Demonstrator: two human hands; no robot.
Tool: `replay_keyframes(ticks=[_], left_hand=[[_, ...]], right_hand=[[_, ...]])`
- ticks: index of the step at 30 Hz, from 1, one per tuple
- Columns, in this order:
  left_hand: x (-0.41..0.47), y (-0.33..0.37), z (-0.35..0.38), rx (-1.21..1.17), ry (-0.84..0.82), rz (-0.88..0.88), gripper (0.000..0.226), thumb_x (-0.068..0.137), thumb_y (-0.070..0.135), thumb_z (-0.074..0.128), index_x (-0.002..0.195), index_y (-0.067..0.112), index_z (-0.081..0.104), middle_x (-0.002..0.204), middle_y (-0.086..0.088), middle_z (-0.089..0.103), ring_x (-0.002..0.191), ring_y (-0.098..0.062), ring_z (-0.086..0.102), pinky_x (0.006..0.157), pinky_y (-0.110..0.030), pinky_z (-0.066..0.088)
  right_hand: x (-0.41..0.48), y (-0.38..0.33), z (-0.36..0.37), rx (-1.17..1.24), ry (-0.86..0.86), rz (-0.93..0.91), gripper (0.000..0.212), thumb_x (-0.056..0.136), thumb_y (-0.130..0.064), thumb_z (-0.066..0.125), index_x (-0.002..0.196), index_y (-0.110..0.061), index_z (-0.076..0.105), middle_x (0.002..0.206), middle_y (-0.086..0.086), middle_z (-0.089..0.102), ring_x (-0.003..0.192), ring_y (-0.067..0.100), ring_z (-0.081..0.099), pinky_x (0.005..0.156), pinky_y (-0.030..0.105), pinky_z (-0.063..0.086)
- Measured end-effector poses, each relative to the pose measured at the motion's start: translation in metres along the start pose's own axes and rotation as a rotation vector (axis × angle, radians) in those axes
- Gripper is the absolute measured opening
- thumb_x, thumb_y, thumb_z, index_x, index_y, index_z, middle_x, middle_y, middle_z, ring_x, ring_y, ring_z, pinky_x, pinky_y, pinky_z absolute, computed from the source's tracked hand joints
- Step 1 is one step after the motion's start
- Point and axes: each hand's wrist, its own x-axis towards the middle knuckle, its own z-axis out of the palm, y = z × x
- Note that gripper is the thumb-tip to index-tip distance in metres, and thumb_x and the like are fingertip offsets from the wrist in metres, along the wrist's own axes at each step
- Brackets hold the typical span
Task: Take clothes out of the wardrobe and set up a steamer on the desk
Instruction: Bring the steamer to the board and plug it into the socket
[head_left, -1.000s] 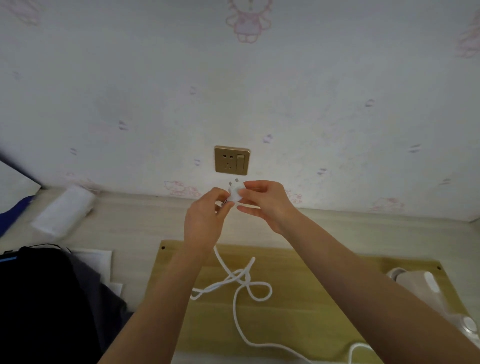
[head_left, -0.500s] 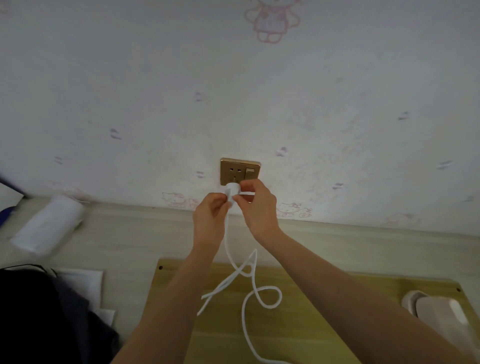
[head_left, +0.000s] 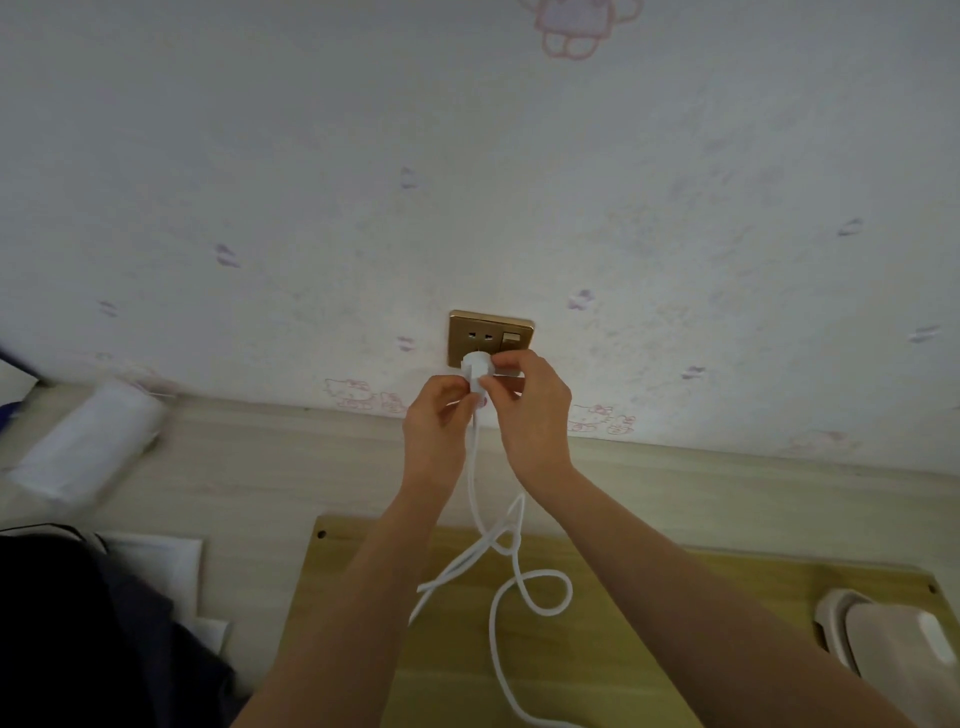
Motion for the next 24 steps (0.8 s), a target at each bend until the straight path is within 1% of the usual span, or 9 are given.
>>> replay_keyframes(ticks=[2, 5, 8, 12, 14, 18, 21, 24], left_hand=[[0.0, -0.001, 0.0, -0.001, 0.0, -0.011, 0.012, 0.093, 0.014, 0.059, 0.092, 0.026, 0.063, 0.094, -0.001, 0.069, 0.092, -0.022, 0.067, 0.087, -0.043, 0.055], [0.0, -0.001, 0.001, 0.027, 0.009, 0.004, 0.009, 0.095, 0.021, 0.056, 0.094, 0.027, 0.063, 0.092, 0.003, 0.07, 0.09, -0.019, 0.068, 0.085, -0.042, 0.056], [0.001, -0.001, 0.002, 0.024, 0.014, 0.007, 0.01, 0.095, 0.021, 0.055, 0.094, 0.027, 0.063, 0.092, 0.002, 0.07, 0.091, -0.02, 0.068, 0.085, -0.044, 0.056], [0.006, -0.001, 0.002, 0.012, 0.014, 0.003, 0.009, 0.095, 0.019, 0.056, 0.095, 0.024, 0.063, 0.094, -0.004, 0.07, 0.092, -0.024, 0.067, 0.086, -0.048, 0.055], [0.006, -0.001, 0.002, 0.006, 0.014, -0.001, 0.008, 0.095, 0.019, 0.055, 0.096, 0.022, 0.063, 0.095, -0.005, 0.07, 0.093, -0.024, 0.067, 0.087, -0.047, 0.055], [0.003, 0.0, 0.008, 0.005, 0.088, 0.009, 0.013, 0.096, 0.018, 0.055, 0.09, 0.025, 0.064, 0.089, -0.001, 0.07, 0.089, -0.023, 0.067, 0.085, -0.045, 0.056], [0.001, -0.004, 0.01, 0.01, 0.125, 0.008, 0.013, 0.095, 0.022, 0.055, 0.088, 0.03, 0.064, 0.088, 0.002, 0.069, 0.088, -0.025, 0.066, 0.085, -0.048, 0.055], [0.003, -0.008, 0.007, 0.068, 0.105, -0.01, 0.009, 0.095, 0.027, 0.056, 0.092, 0.027, 0.065, 0.089, 0.004, 0.07, 0.089, -0.019, 0.067, 0.088, -0.047, 0.054]], right_hand=[[-0.001, 0.001, 0.0, 0.023, 0.012, -0.003, 0.016, 0.086, -0.008, 0.067, 0.101, -0.011, 0.064, 0.102, 0.003, 0.065, 0.078, -0.001, 0.058, 0.069, -0.002, 0.04], [-0.002, 0.001, 0.0, 0.06, 0.016, 0.011, 0.014, 0.087, -0.01, 0.066, 0.101, -0.011, 0.064, 0.101, 0.002, 0.066, 0.083, 0.005, 0.061, 0.069, -0.002, 0.04], [-0.001, 0.0, 0.003, 0.074, 0.031, 0.02, 0.013, 0.087, -0.01, 0.067, 0.099, -0.011, 0.065, 0.1, 0.003, 0.067, 0.084, 0.008, 0.062, 0.07, -0.001, 0.04], [0.0, -0.001, 0.005, 0.083, 0.056, 0.038, 0.011, 0.086, -0.007, 0.066, 0.096, -0.011, 0.065, 0.098, 0.004, 0.066, 0.08, 0.005, 0.06, 0.07, -0.001, 0.04], [0.001, -0.001, 0.006, 0.085, 0.06, 0.047, 0.01, 0.086, -0.008, 0.066, 0.095, -0.011, 0.065, 0.097, 0.004, 0.067, 0.08, 0.007, 0.06, 0.07, -0.001, 0.041], [0.004, -0.003, 0.007, 0.102, 0.053, 0.079, 0.011, 0.086, -0.006, 0.066, 0.096, -0.01, 0.065, 0.097, 0.004, 0.067, 0.083, 0.011, 0.062, 0.071, 0.0, 0.042], [0.005, -0.001, 0.006, 0.075, 0.027, 0.071, 0.012, 0.086, -0.009, 0.066, 0.098, -0.012, 0.064, 0.099, 0.003, 0.067, 0.084, 0.011, 0.063, 0.071, 0.005, 0.045], [0.005, 0.002, 0.004, 0.032, -0.006, 0.061, 0.013, 0.087, -0.014, 0.067, 0.1, -0.013, 0.063, 0.101, 0.003, 0.067, 0.086, 0.012, 0.063, 0.077, 0.014, 0.049]])
